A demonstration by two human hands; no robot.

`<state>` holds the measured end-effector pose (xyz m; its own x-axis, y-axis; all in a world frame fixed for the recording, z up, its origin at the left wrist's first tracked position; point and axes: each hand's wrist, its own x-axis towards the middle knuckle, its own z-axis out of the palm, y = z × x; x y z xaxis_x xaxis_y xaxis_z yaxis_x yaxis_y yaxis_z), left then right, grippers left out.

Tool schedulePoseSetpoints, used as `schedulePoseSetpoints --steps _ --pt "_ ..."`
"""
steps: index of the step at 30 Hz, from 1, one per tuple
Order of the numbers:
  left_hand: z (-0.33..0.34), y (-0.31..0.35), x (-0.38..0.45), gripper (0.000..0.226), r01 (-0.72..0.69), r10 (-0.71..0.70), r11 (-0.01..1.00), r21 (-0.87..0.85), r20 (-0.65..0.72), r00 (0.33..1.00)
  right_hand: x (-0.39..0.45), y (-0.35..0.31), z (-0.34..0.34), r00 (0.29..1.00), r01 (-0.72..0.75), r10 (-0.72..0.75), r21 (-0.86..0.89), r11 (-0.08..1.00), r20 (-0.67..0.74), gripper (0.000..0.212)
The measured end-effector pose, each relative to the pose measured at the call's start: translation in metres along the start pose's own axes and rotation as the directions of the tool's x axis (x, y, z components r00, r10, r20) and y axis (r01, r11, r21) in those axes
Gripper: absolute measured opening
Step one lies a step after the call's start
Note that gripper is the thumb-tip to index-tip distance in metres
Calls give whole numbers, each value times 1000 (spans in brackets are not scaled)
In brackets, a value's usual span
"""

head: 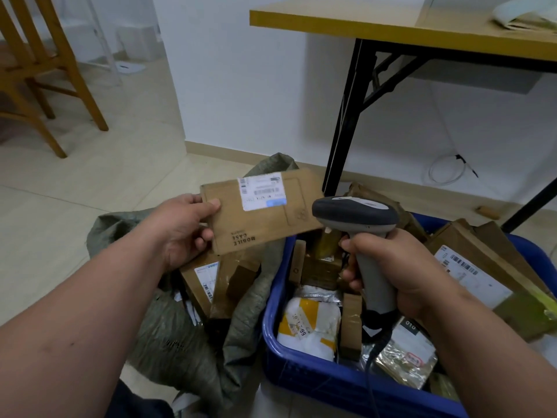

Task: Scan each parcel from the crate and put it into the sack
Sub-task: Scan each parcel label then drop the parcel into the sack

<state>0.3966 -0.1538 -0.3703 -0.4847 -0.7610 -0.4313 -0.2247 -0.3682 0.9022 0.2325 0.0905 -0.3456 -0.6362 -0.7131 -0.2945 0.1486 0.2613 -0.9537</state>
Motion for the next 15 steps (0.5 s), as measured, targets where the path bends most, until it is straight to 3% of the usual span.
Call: schedulePoseSetpoints --steps 3,7,9,12,13,15 --pt "-27 1 11 10 -48 56 998 50 -173 983 4 0 6 1000 -7 7 -48 999 -6 13" --pt "-62 -11 24 38 -9 140 944 329 -375 916 9 1 18 1000 -7 9 -134 991 13 13" --pt "-73 -19 25 53 14 191 879 477 -379 905 12 1 24 1000 -5 10 -167 986 29 11" --pt "-77 -28 23 57 19 252 744 668 -307 918 16 2 34 999 -5 14 -209 978 40 9" --pt "-75 -30 24 54 11 246 738 675 -284 927 18 3 37 999 -8 17 -219 976 40 10" --pt "-69 -32 25 44 0 180 821 571 -258 949 21 4 43 999 -20 29 -229 973 36 11"
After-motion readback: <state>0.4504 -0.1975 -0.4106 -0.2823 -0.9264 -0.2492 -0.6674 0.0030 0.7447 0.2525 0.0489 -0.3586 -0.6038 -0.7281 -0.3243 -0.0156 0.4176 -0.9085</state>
